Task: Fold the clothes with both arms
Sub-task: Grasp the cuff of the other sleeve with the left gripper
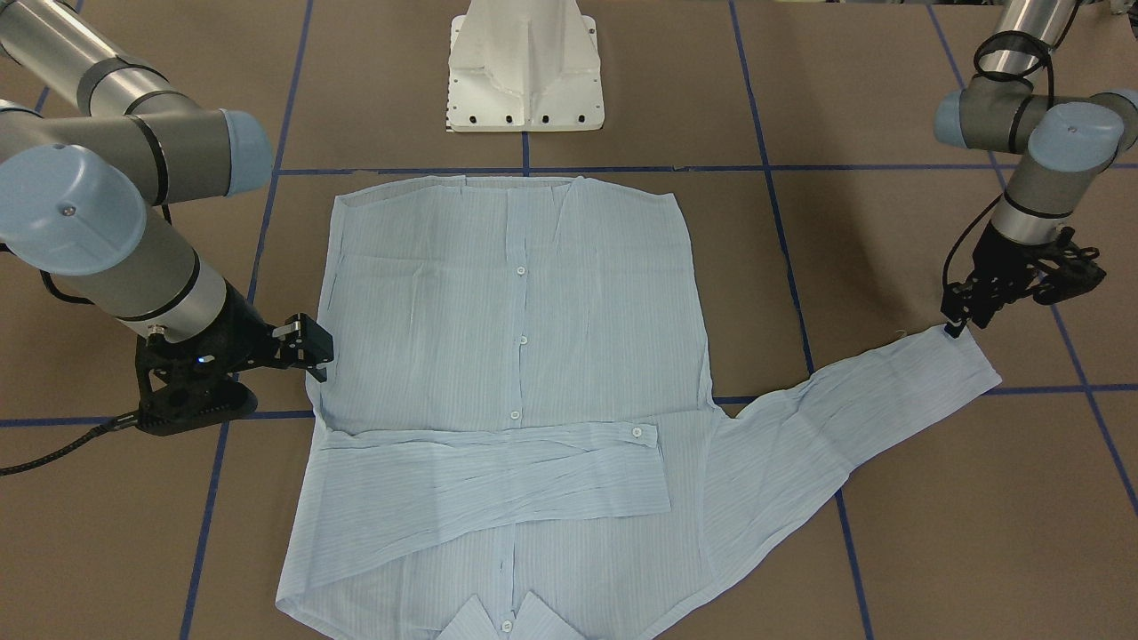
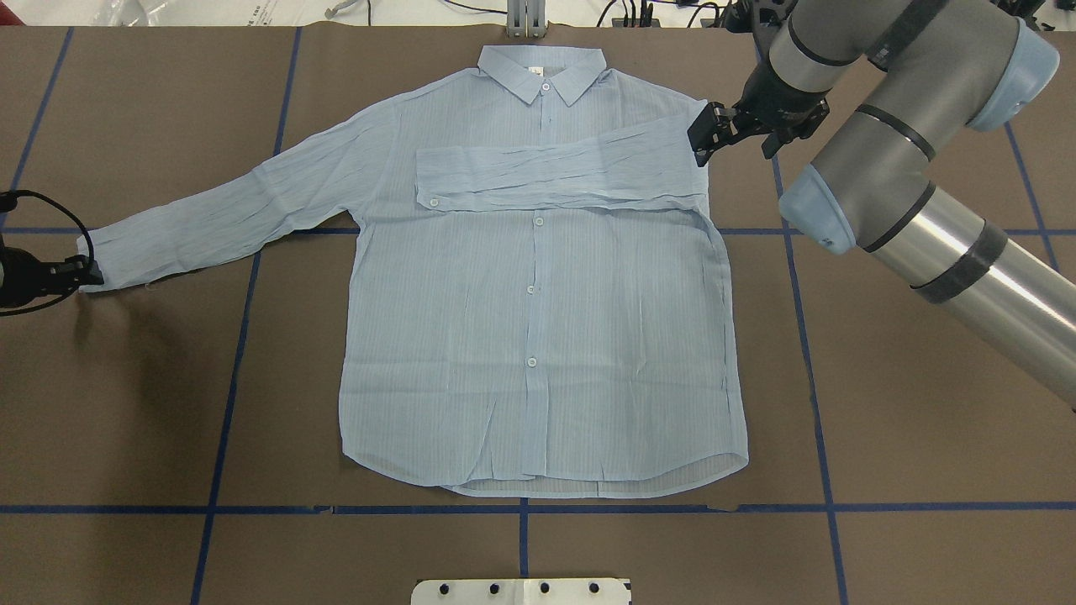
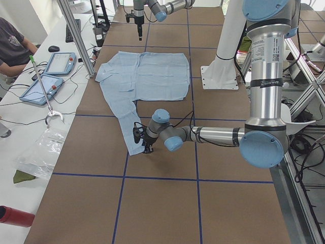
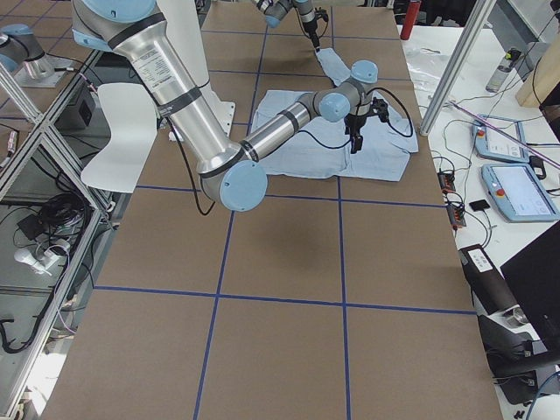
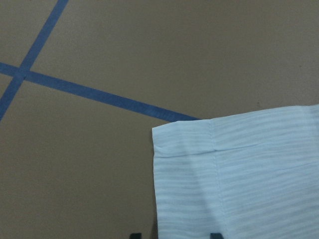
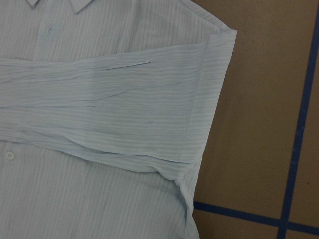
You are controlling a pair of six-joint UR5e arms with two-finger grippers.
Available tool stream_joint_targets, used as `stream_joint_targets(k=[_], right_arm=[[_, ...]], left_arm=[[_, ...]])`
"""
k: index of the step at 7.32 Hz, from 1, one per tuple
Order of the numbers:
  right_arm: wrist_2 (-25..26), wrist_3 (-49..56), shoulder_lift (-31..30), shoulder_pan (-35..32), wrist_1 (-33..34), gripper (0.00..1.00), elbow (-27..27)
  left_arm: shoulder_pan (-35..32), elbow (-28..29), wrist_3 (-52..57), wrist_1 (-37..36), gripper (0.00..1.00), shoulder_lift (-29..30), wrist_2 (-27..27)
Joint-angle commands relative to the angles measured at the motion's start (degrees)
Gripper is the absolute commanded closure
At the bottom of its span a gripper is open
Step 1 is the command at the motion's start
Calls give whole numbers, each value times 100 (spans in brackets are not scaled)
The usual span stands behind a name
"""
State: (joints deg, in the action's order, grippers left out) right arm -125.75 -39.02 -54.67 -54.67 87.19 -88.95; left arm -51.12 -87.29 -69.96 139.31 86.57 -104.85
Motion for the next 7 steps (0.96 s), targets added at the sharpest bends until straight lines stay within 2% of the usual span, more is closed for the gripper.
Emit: stream_joint_targets(k=[1,5,7], right_arm=[[-2,0,-9,0,0,0,0],[-2,0,-9,-9,0,0,-9],[-2,0,-9,-9,0,0,0]], left_arm=[[14,2,0,0,47,0,0],[58,-7,0,-18,68,0,-9],[50,-7,0,-18,86,9,-9]])
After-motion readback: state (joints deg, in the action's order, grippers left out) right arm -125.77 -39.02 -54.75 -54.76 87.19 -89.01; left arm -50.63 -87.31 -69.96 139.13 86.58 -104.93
